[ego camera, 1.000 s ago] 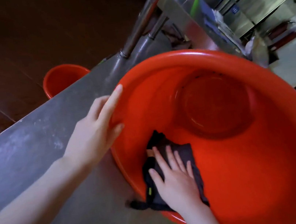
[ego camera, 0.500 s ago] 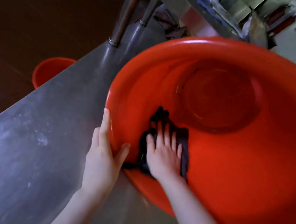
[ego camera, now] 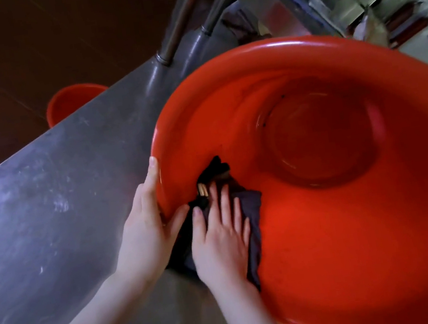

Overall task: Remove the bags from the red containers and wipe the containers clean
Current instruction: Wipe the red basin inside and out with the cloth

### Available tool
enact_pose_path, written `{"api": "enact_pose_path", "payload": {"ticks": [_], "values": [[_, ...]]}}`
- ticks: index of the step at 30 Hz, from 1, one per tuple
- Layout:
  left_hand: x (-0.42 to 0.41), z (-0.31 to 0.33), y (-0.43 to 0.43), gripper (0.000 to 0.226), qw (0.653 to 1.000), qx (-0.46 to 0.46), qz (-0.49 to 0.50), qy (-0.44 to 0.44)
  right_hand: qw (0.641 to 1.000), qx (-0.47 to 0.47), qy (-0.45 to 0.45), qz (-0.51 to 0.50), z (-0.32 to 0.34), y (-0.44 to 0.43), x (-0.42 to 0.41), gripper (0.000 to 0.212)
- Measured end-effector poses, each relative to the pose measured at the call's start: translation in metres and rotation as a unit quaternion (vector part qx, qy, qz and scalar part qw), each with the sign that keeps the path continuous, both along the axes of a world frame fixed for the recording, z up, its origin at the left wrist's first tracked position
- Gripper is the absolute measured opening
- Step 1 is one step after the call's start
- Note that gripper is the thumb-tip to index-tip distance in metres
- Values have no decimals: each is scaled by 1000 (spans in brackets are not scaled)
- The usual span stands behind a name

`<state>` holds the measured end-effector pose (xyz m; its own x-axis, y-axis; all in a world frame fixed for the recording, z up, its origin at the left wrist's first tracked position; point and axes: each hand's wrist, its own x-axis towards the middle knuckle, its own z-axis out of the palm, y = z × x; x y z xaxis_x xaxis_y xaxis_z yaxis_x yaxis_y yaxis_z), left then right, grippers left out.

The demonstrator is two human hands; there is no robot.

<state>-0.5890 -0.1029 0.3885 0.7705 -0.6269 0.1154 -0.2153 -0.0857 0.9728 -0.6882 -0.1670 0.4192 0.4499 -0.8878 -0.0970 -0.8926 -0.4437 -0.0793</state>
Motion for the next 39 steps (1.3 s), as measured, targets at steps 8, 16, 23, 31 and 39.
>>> {"api": "enact_pose_path", "payload": {"ticks": [8,16,23,31,39], "values": [[-4,-4,3,106,1000,-3,-8,-7,962,111,-122,-218,13,-144,55,55],[-6,5,3,74,999,-14,38,-11,998,4,1,60,3,7,-13,65],[-6,4,5,79,999,-10,39,-4,998,-8,-50,-29,9,-93,34,61],[-2,29,7,65,991,-17,104,-83,993,40,-21,-105,-1,-118,35,58],[74,93,-7,26,937,-83,53,-334,996,70,58,-27,6,-114,3,60]]}}
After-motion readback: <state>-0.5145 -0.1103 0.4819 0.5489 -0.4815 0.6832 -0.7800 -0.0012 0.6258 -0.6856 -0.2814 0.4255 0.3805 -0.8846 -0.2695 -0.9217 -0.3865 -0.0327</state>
